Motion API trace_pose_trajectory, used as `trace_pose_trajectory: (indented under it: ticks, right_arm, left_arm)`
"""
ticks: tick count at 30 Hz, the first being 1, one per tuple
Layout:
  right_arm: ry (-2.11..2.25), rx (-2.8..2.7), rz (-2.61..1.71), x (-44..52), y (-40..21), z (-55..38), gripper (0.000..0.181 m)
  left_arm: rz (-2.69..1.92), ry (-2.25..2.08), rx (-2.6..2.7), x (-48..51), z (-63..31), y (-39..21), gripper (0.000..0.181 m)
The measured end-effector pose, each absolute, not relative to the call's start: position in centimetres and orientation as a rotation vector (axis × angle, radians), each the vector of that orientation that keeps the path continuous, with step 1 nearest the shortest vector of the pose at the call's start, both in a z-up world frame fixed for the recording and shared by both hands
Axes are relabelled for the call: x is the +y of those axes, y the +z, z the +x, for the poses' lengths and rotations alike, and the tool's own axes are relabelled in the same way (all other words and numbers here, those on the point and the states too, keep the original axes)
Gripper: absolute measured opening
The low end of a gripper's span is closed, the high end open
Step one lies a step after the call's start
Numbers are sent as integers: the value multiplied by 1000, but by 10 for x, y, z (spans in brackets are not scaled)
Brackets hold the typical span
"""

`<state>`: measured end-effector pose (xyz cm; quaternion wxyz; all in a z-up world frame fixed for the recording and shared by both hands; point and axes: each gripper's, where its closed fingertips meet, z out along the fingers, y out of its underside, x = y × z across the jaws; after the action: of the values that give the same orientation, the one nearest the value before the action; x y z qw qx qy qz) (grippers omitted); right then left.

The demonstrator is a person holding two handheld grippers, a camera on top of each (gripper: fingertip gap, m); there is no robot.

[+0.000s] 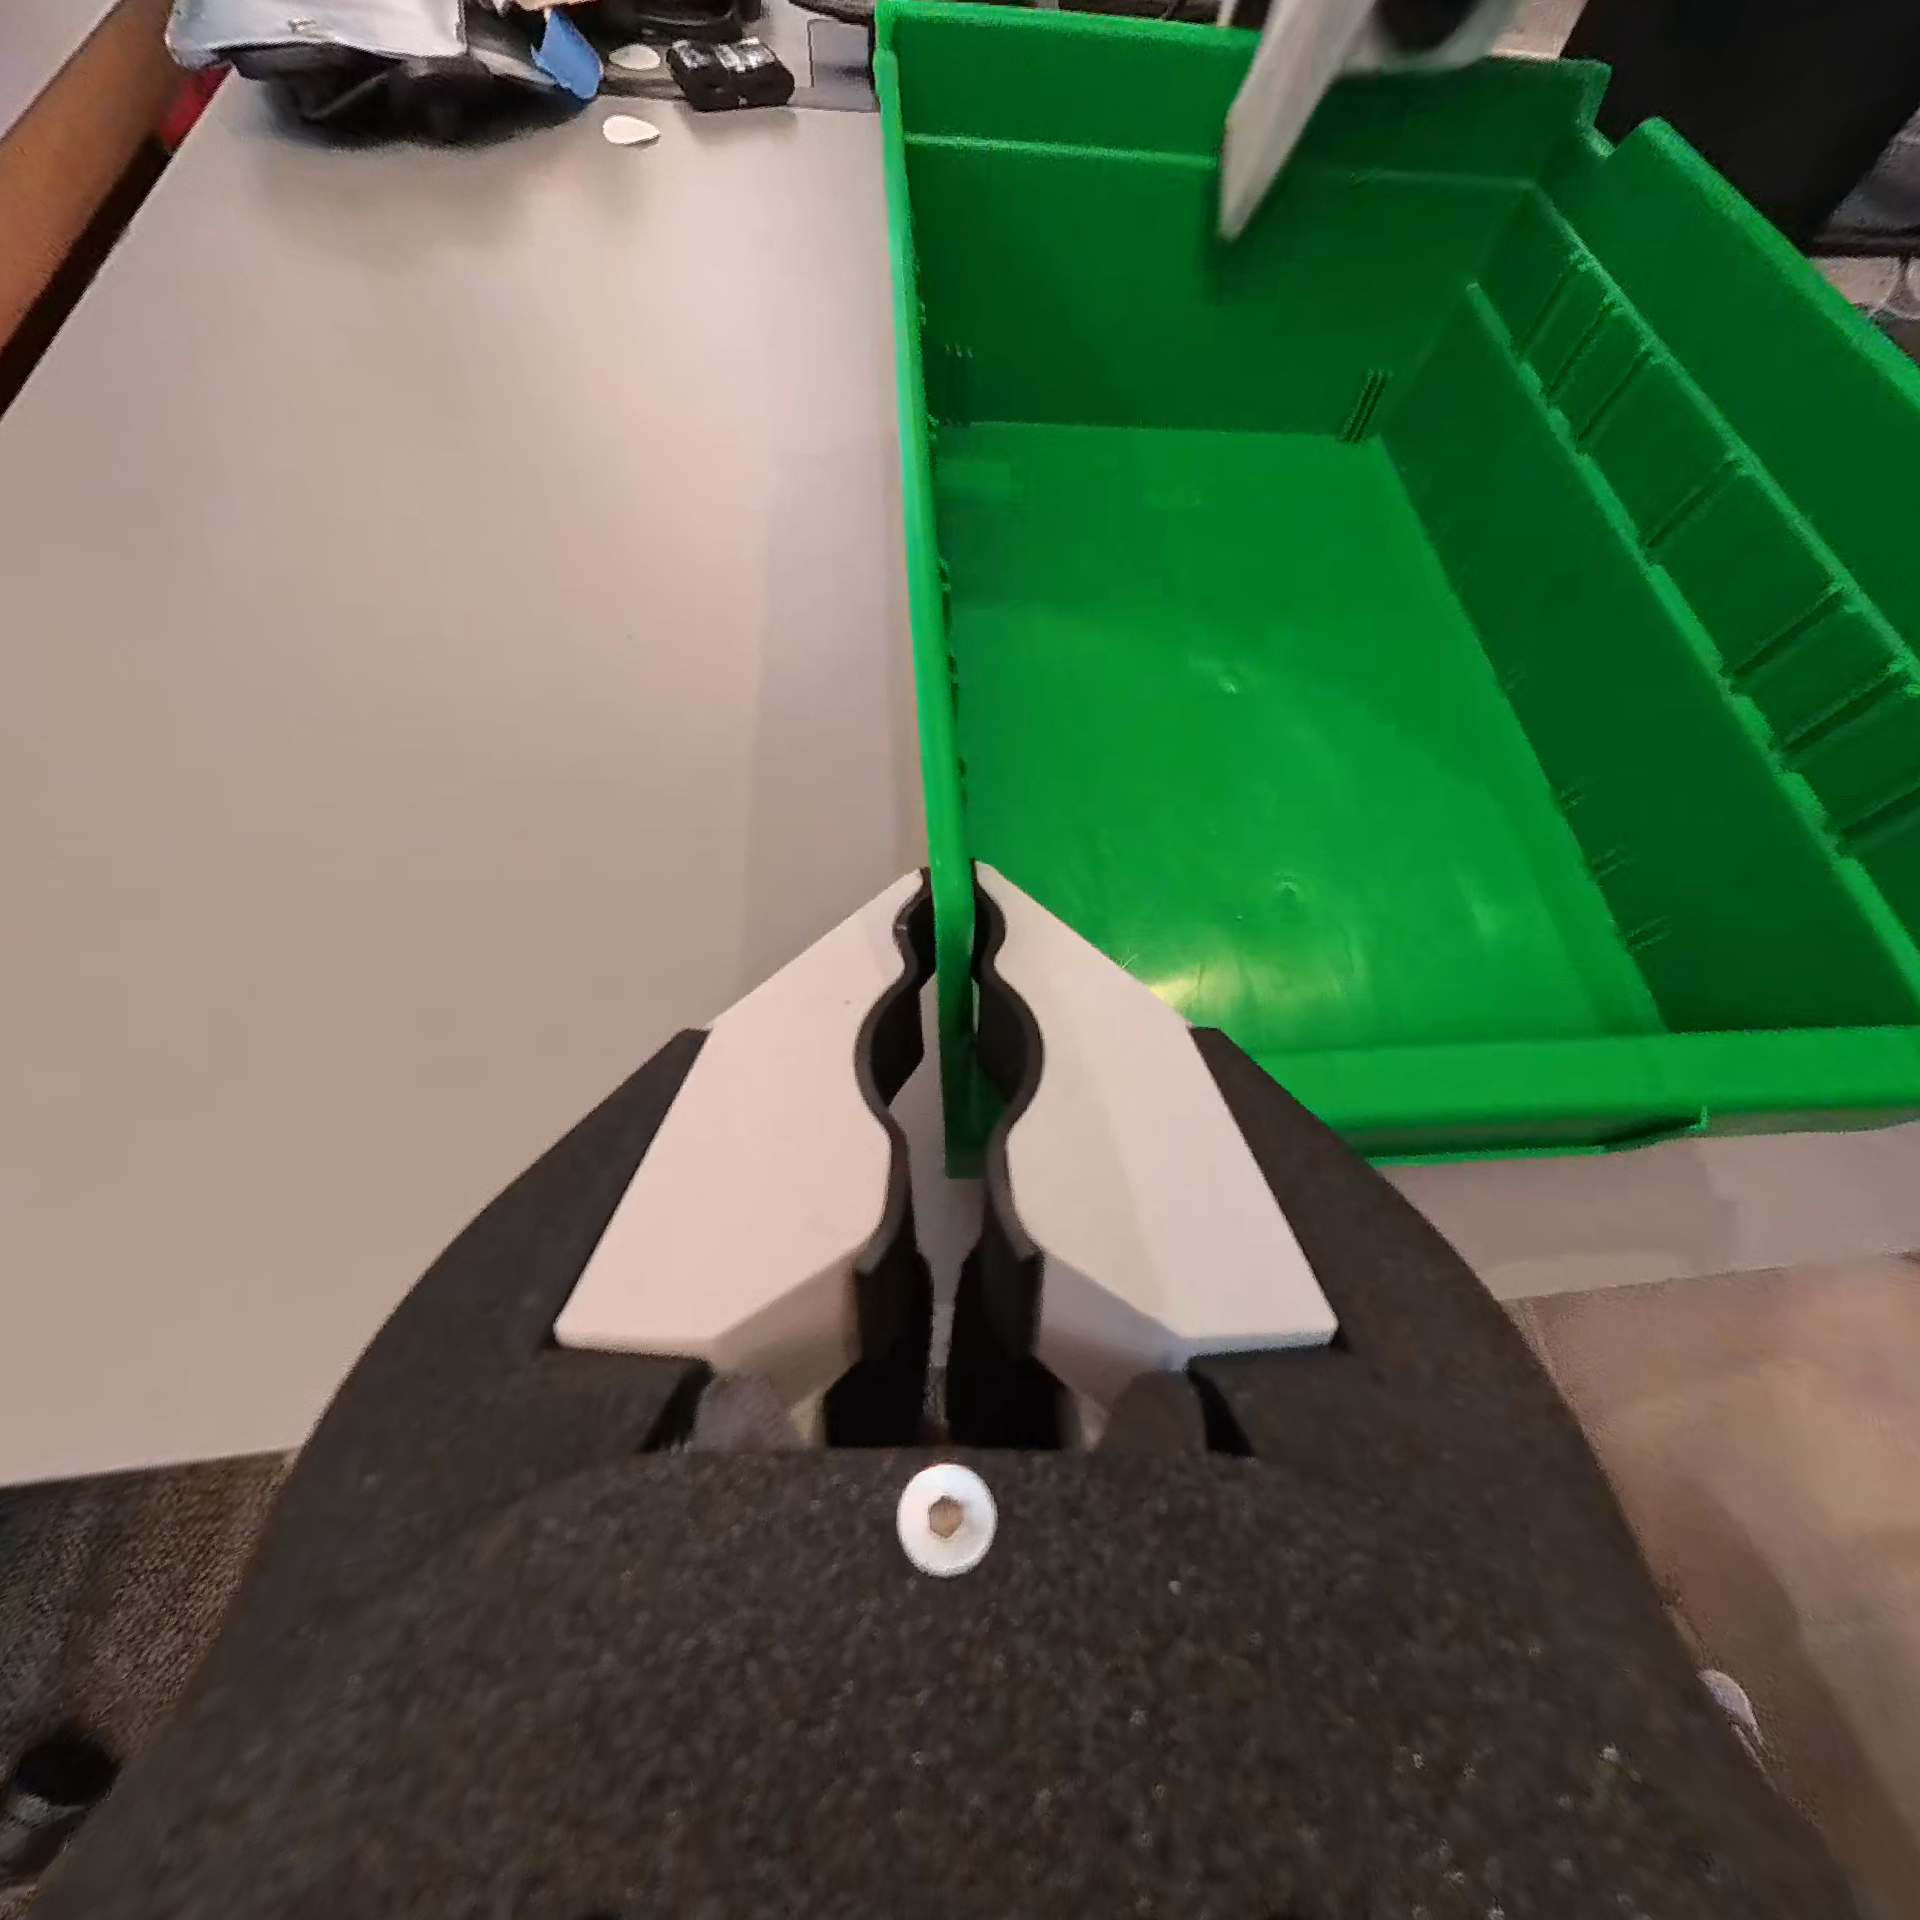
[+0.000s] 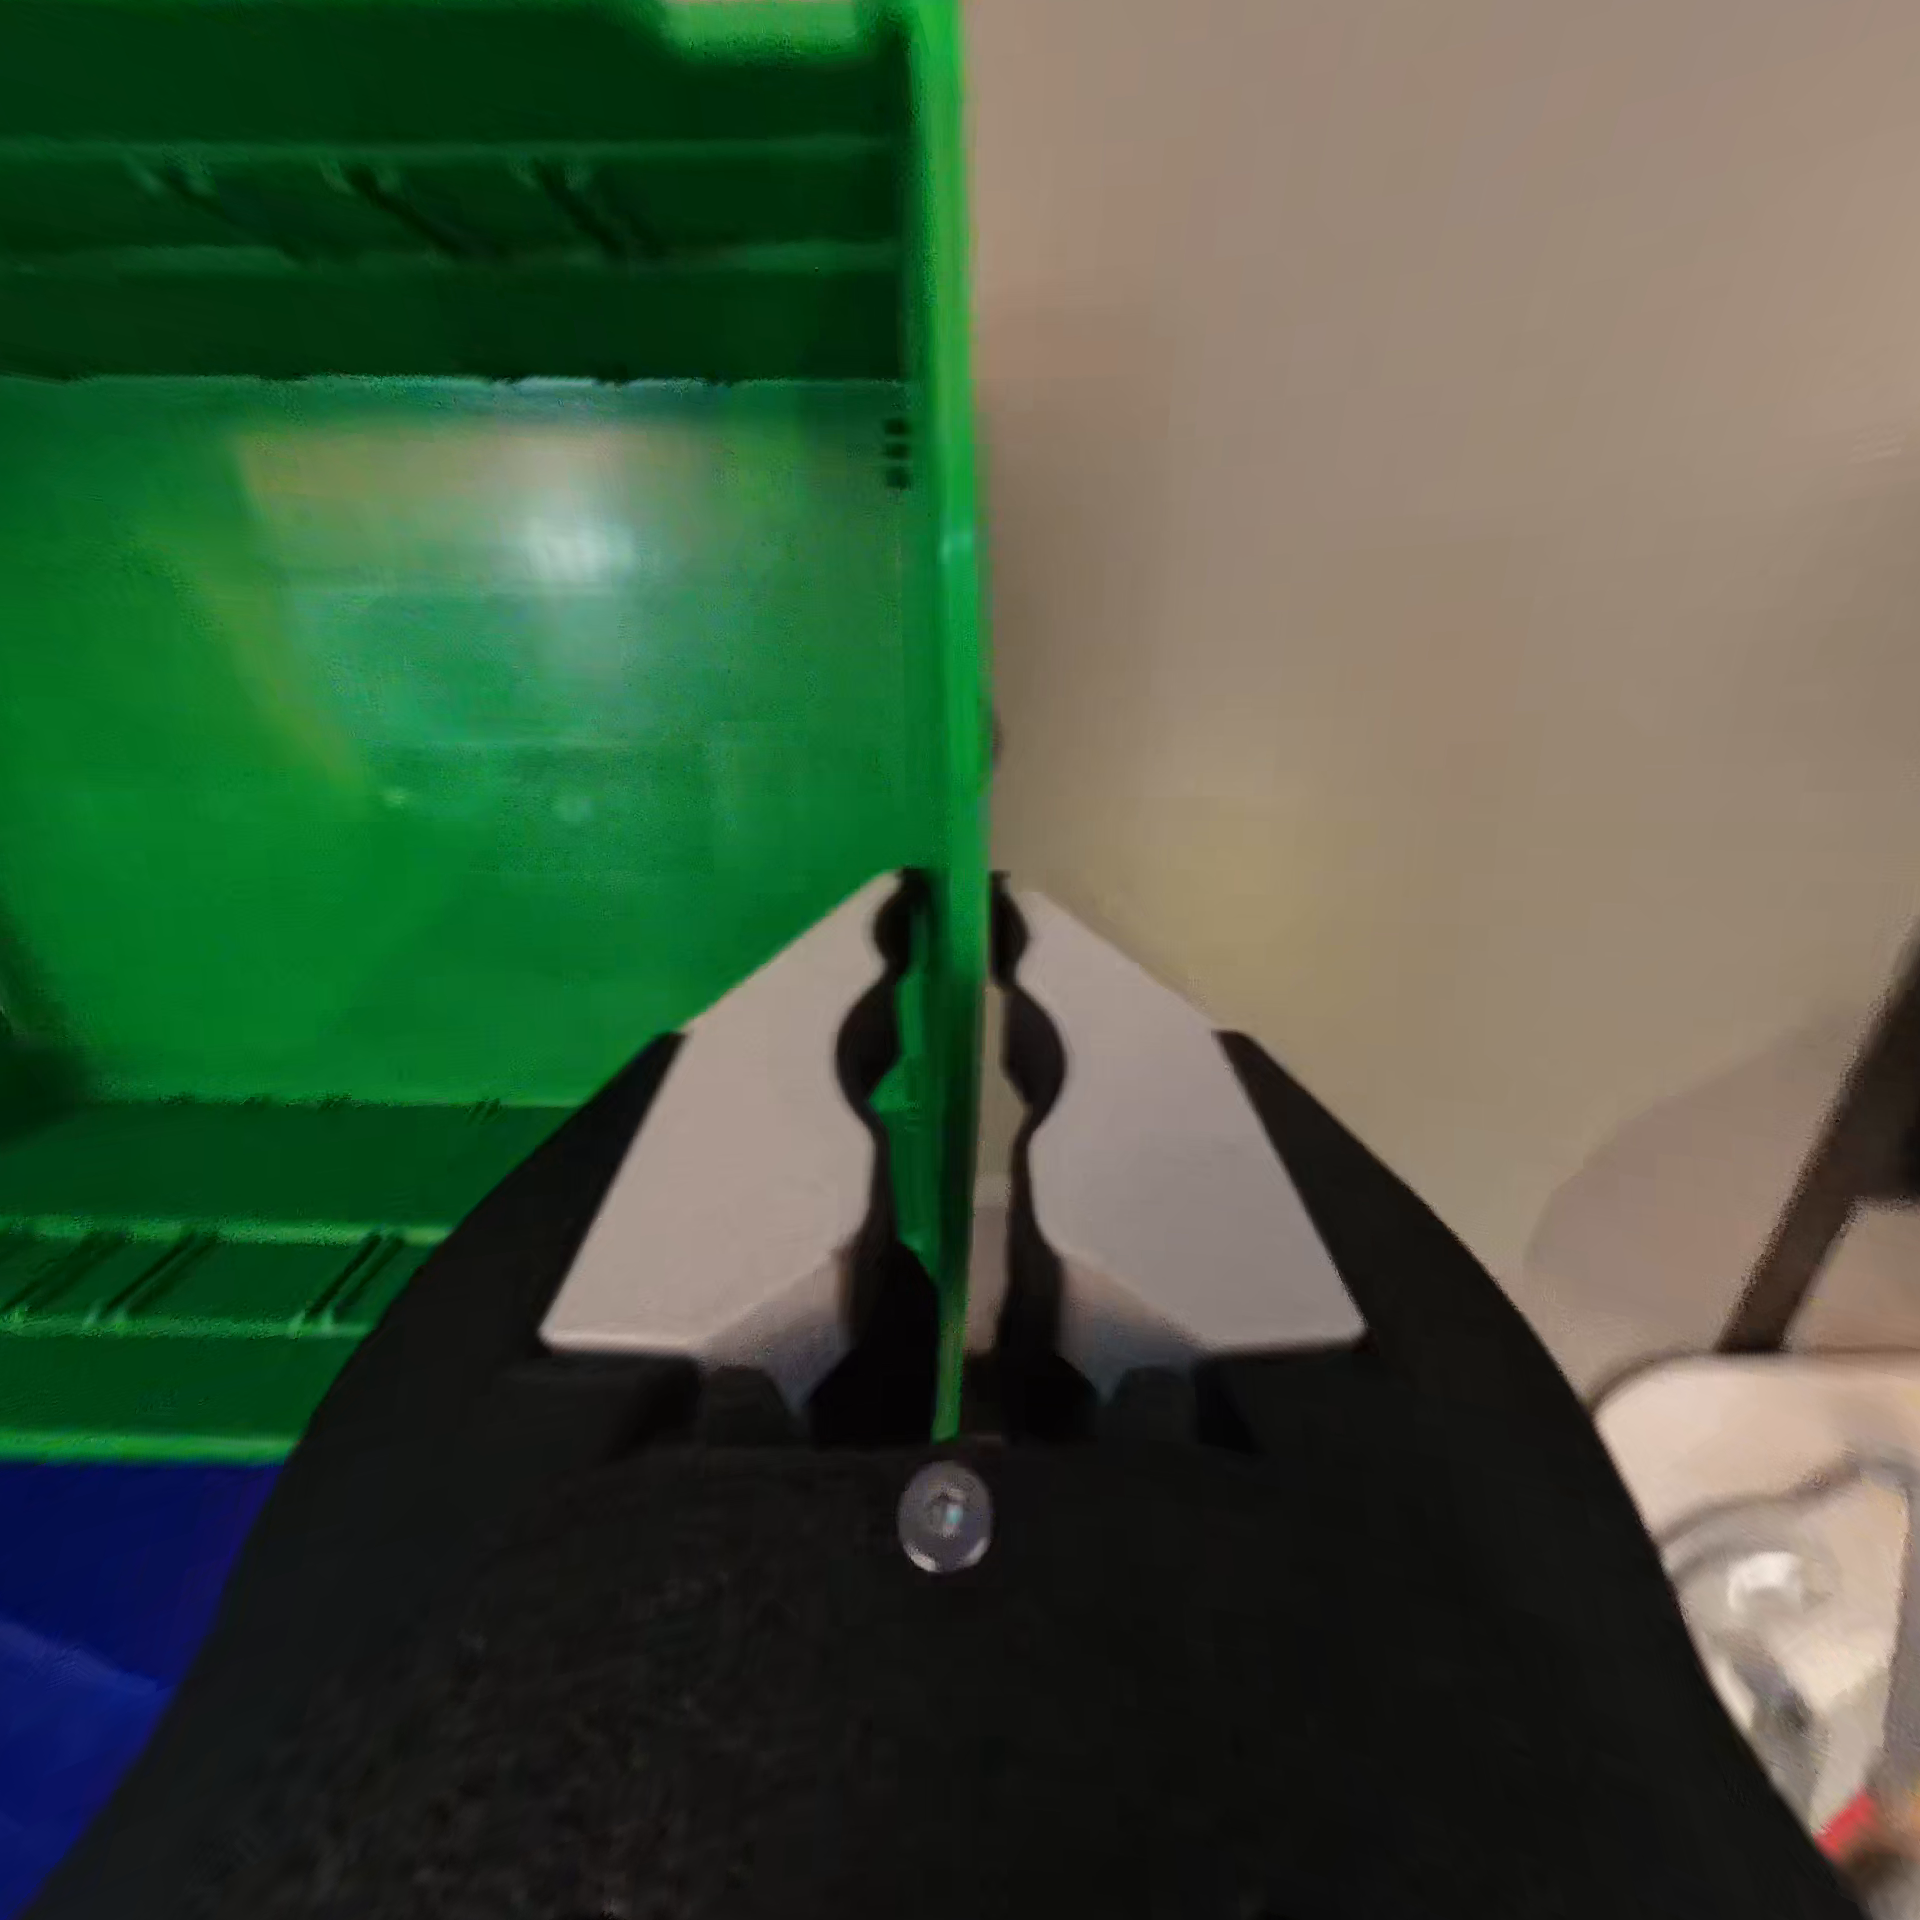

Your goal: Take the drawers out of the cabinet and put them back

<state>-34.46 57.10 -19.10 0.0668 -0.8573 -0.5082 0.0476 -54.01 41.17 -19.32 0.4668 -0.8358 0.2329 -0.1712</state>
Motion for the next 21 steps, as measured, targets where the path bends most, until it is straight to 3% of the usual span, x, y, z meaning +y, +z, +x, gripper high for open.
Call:
trace_pose_trajectory:
  ticks: [4, 10, 15, 21]
  right_arm:
    - [296, -1581, -2561, 568, -165, -363, 1]
    - [139, -1640, -2306, 548, 5, -329, 1]
    - [-231, -1573, -2282, 486, 117, -200, 2]
    - [-406, -1364, -2612, 341, 126, 11, 3]
  left_arm:
    - [-2023, -375, 485, 406, -548, -167, 1]
    - [-1790, -326, 457, 385, -517, -35, 2]
    - [-1664, -478, 446, 360, -405, 25, 2]
    - [-1648, -818, 590, 249, -203, 26, 3]
